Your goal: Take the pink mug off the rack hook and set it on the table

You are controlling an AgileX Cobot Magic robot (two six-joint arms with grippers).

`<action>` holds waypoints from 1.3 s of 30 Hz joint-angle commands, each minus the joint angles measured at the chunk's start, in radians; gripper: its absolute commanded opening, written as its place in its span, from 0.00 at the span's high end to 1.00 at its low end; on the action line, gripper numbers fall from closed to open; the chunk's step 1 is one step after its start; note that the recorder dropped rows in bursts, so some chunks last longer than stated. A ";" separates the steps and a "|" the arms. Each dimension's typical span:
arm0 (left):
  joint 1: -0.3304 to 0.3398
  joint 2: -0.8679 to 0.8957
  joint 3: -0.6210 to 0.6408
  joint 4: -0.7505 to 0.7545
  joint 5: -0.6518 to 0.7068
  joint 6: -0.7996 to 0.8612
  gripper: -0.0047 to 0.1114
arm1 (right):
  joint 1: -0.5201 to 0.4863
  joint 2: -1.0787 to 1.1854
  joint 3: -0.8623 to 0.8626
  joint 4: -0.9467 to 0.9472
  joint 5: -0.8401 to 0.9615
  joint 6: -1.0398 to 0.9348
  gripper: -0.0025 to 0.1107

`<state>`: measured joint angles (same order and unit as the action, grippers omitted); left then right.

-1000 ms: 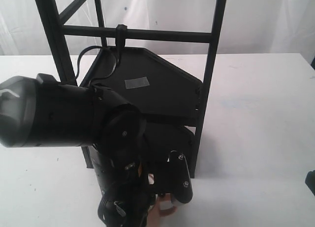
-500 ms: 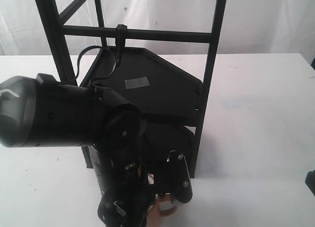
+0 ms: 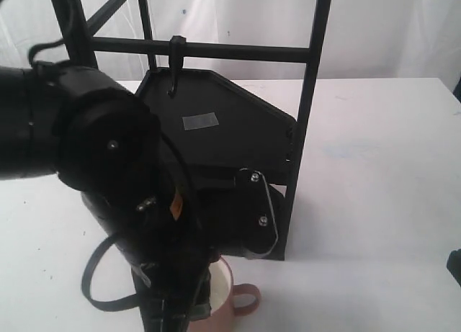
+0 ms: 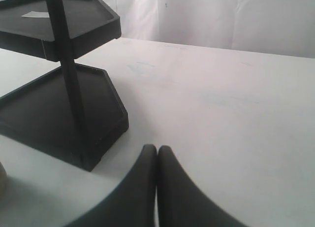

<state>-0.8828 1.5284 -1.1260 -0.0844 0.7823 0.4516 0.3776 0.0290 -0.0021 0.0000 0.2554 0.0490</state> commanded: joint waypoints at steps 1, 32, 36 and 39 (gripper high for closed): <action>-0.005 -0.099 -0.004 -0.077 0.040 -0.016 0.71 | -0.009 -0.003 0.002 0.000 -0.007 0.001 0.98; -0.005 -0.590 -0.004 -0.464 -0.012 -0.057 0.96 | -0.009 -0.003 0.002 0.000 -0.007 0.001 0.98; -0.005 -0.609 -0.004 -0.460 -0.012 -0.053 0.96 | -0.009 -0.003 0.002 0.000 -0.007 0.001 0.98; -0.005 -0.609 -0.004 -0.460 -0.012 -0.053 0.96 | -0.009 -0.003 0.002 0.000 -0.007 0.001 0.98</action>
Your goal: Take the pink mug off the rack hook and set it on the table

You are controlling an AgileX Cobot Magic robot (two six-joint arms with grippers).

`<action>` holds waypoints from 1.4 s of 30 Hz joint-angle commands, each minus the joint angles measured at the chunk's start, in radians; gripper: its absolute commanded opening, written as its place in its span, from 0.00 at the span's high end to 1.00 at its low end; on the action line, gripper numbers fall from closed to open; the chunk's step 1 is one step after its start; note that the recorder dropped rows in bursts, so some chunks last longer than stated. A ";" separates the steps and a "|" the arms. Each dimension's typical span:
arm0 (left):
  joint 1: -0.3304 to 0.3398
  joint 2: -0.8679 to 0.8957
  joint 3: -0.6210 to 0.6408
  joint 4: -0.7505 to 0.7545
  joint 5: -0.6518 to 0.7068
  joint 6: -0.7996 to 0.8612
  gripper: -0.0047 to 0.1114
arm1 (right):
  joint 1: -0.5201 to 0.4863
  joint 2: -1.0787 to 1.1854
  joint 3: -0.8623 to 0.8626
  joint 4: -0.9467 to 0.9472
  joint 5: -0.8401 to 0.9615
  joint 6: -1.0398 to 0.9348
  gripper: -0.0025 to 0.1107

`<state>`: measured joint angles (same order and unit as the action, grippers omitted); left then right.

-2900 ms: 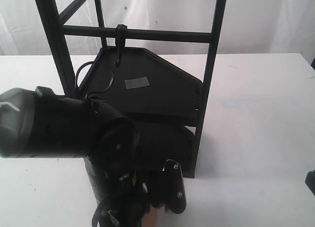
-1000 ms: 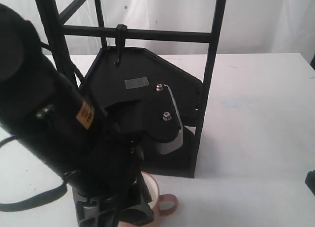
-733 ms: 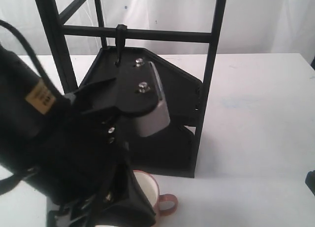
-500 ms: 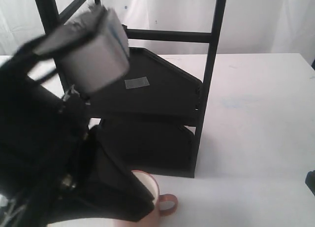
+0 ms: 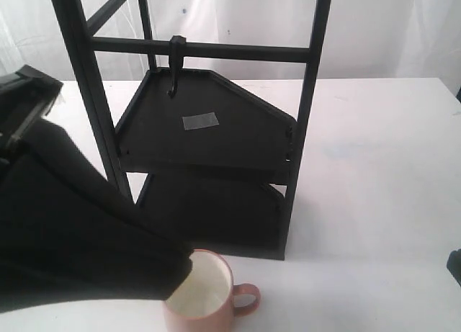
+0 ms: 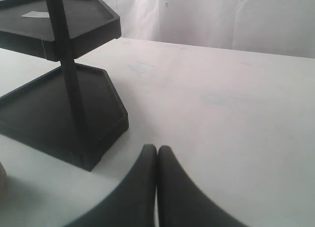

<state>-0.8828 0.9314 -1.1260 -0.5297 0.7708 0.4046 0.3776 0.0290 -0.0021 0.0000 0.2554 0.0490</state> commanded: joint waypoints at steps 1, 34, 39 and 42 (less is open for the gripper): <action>-0.005 -0.012 -0.004 -0.015 0.000 -0.006 0.96 | -0.009 -0.003 0.002 0.000 -0.007 0.001 0.98; 0.213 -0.590 0.767 0.235 -0.704 -0.215 0.96 | -0.009 -0.003 0.002 0.000 -0.007 0.001 0.98; 0.355 -0.690 0.862 0.285 -0.704 -0.233 0.96 | -0.009 -0.003 0.002 0.000 -0.007 0.001 0.98; 0.414 -0.736 0.913 0.304 -0.704 -0.233 0.96 | -0.009 -0.003 0.002 0.000 -0.007 0.001 0.98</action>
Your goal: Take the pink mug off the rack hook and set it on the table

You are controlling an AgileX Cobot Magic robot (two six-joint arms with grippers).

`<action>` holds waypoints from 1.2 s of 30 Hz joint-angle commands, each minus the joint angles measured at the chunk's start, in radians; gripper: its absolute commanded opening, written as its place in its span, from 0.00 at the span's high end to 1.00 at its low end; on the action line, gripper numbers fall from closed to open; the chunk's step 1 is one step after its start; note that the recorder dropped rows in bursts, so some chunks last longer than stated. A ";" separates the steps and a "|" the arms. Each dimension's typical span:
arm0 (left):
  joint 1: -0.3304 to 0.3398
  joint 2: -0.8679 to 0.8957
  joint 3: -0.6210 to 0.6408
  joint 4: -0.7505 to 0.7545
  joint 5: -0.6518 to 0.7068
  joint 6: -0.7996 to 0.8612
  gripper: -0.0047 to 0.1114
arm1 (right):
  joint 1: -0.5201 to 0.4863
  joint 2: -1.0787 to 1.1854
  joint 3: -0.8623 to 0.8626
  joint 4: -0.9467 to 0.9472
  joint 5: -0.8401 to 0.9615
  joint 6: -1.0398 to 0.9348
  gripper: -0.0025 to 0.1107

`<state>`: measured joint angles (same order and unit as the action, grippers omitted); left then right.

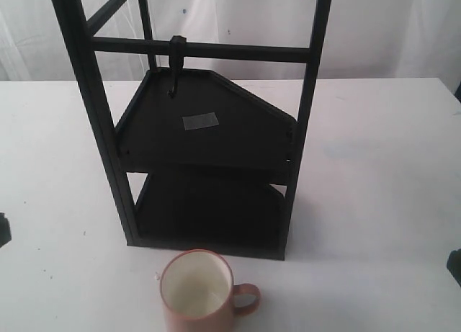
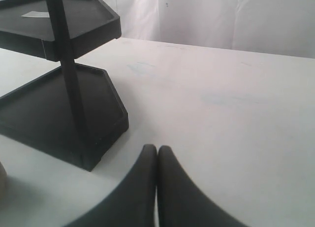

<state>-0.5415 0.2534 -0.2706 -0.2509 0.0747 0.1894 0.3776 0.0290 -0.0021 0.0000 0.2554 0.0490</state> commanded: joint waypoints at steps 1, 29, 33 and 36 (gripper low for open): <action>0.089 -0.074 0.074 0.025 -0.008 -0.018 0.96 | -0.009 -0.003 0.002 0.000 -0.007 0.001 0.98; 0.181 -0.241 0.271 0.104 -0.119 -0.082 0.96 | -0.009 -0.003 0.002 0.000 -0.007 0.001 0.98; 0.181 -0.241 0.271 0.104 -0.176 -0.078 0.96 | -0.009 -0.003 0.002 0.000 -0.007 0.001 0.98; 0.181 -0.241 0.271 0.104 -0.144 -0.078 0.96 | -0.009 -0.003 0.002 0.000 -0.007 0.001 0.98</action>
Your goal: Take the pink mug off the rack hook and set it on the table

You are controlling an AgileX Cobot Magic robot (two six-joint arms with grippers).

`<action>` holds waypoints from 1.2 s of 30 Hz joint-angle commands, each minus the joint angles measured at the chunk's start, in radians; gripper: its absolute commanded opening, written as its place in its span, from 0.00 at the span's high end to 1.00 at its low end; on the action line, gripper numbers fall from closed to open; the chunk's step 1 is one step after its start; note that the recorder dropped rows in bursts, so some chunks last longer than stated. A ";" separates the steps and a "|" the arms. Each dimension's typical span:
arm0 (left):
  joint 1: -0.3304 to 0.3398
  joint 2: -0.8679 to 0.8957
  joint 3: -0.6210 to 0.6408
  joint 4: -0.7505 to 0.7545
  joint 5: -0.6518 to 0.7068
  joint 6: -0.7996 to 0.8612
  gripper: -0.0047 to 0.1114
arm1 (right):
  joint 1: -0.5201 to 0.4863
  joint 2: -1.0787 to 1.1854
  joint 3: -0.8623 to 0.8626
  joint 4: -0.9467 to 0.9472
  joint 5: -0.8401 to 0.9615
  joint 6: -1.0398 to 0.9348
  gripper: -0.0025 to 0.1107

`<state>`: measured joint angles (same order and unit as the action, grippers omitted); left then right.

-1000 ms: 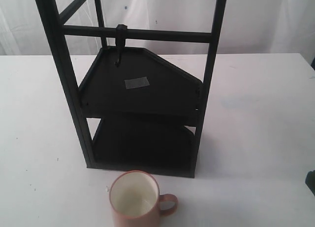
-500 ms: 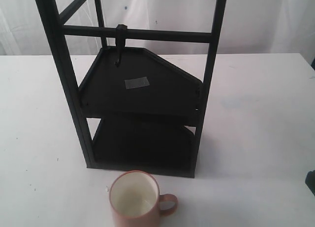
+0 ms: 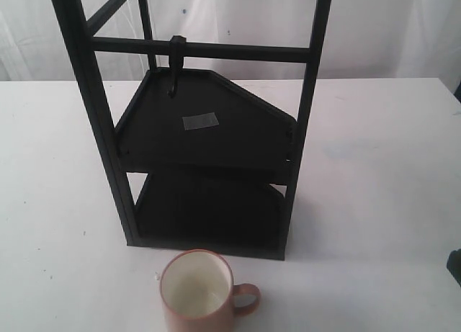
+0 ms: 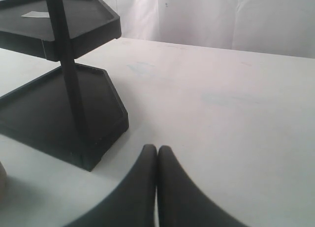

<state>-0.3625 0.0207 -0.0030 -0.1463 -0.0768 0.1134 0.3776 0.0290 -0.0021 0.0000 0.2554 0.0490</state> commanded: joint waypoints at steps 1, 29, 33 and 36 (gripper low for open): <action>0.002 -0.008 0.003 -0.001 0.029 -0.002 0.96 | -0.009 -0.003 0.002 0.000 -0.007 0.001 0.98; 0.284 -0.021 0.003 0.054 0.100 -0.006 0.96 | -0.299 -0.029 0.002 0.006 -0.010 0.001 0.98; 0.284 -0.021 0.003 0.054 0.100 -0.006 0.96 | -0.299 -0.029 0.002 0.006 -0.010 0.001 0.98; 0.284 -0.021 0.003 0.054 0.100 -0.006 0.96 | -0.299 -0.029 0.002 0.006 -0.010 0.001 0.98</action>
<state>-0.0822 0.0051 -0.0030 -0.0866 0.0202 0.1134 0.0872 0.0067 -0.0021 0.0053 0.2554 0.0490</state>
